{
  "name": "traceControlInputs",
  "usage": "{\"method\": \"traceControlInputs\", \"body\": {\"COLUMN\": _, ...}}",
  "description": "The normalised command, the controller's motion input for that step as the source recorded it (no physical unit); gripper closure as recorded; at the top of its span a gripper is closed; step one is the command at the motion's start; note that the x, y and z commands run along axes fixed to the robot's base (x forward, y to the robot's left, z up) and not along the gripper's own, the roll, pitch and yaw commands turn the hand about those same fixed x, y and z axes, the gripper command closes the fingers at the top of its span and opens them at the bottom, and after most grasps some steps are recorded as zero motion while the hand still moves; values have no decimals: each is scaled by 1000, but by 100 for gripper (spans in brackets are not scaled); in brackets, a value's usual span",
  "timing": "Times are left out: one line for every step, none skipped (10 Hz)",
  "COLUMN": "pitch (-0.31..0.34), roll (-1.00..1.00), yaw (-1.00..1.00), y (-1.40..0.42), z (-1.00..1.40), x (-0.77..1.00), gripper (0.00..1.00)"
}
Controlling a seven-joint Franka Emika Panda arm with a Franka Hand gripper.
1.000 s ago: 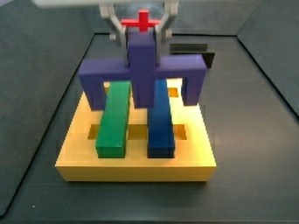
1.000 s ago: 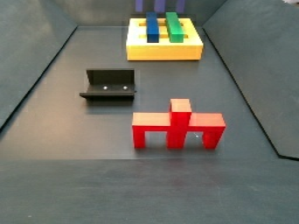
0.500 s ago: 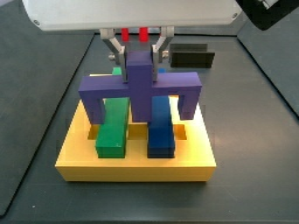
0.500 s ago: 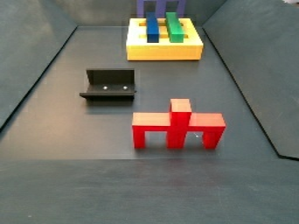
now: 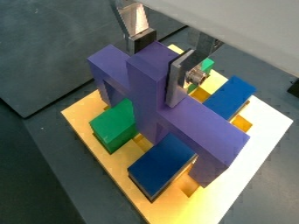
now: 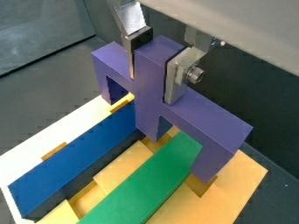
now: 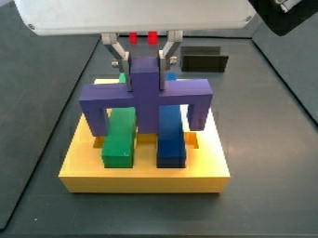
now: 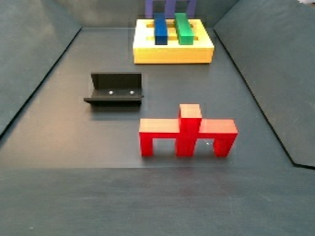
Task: Pick up the purple object. Move up. Place the purple object on the fixture. Regrasp the purple object. Move to above the board. Insert the purple object.
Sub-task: Insert the purple object.
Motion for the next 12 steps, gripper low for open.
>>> {"method": "traceControlInputs", "body": {"pitch": -19, "roll": 0, "yaw": 51, "y": -66, "z": -126, "x": 0, "gripper": 100}}
{"method": "traceControlInputs", "body": {"pitch": -7, "roll": 0, "yaw": 43, "y": -60, "z": -166, "x": 0, "gripper": 100}}
{"method": "traceControlInputs", "body": {"pitch": -1, "roll": 6, "yaw": 46, "y": -40, "z": -209, "x": 0, "gripper": 100}}
{"method": "traceControlInputs", "body": {"pitch": 0, "roll": 30, "yaw": 40, "y": -17, "z": -209, "x": 0, "gripper": 100}}
{"method": "traceControlInputs", "body": {"pitch": 0, "roll": 33, "yaw": 54, "y": 0, "z": -183, "x": -49, "gripper": 100}}
{"method": "traceControlInputs", "body": {"pitch": -1, "roll": 9, "yaw": 51, "y": 0, "z": -149, "x": -100, "gripper": 100}}
{"method": "traceControlInputs", "body": {"pitch": -1, "roll": 0, "yaw": 63, "y": 0, "z": -151, "x": -43, "gripper": 100}}
{"method": "traceControlInputs", "body": {"pitch": -1, "roll": 0, "yaw": 69, "y": 0, "z": -157, "x": 0, "gripper": 100}}
{"method": "traceControlInputs", "body": {"pitch": 0, "roll": 0, "yaw": 66, "y": 0, "z": -160, "x": 0, "gripper": 100}}
{"method": "traceControlInputs", "body": {"pitch": 0, "roll": 0, "yaw": 60, "y": 0, "z": -160, "x": 0, "gripper": 100}}
{"method": "traceControlInputs", "body": {"pitch": 0, "roll": 0, "yaw": 49, "y": 0, "z": -169, "x": 0, "gripper": 100}}
{"method": "traceControlInputs", "body": {"pitch": 0, "roll": 0, "yaw": 17, "y": -9, "z": -169, "x": 0, "gripper": 100}}
